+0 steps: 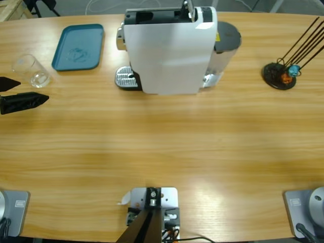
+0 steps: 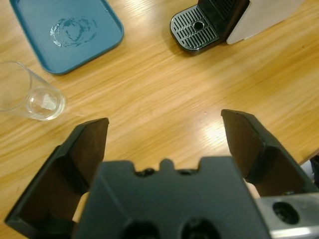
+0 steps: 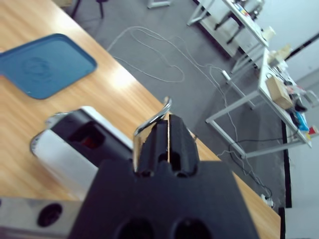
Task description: Pour coffee
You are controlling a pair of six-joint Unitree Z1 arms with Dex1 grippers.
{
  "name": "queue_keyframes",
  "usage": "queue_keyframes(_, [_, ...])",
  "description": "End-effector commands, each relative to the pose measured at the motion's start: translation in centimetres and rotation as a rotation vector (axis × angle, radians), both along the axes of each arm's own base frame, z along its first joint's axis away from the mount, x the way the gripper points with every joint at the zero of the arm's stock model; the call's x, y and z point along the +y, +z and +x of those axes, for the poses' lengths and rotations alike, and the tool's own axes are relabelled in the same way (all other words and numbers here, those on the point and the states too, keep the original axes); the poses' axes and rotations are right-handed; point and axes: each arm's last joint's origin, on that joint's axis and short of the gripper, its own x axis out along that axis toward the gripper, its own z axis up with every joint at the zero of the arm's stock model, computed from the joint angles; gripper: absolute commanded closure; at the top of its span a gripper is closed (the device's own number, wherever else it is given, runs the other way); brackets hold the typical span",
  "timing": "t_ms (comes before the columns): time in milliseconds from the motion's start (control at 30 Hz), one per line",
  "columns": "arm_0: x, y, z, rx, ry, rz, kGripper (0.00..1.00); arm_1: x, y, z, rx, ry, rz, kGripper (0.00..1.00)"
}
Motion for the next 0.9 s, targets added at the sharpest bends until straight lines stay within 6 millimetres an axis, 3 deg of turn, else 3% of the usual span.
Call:
queue_keyframes(33, [-0.1,-1.2,0.0,0.02,0.0,0.041,0.027,4.7,-4.9,0.4,0.057,0.046,-0.112,1.0])
queue_keyframes(500, [-0.2,-1.3,0.1,0.022,0.0,0.043,0.01,7.1,-10.2,1.6,0.115,0.048,-0.213,1.0])
queue_keyframes(900, [-0.3,-1.1,0.2,0.018,0.0,0.042,0.004,6.8,-13.9,1.4,0.181,0.04,-0.213,1.0])
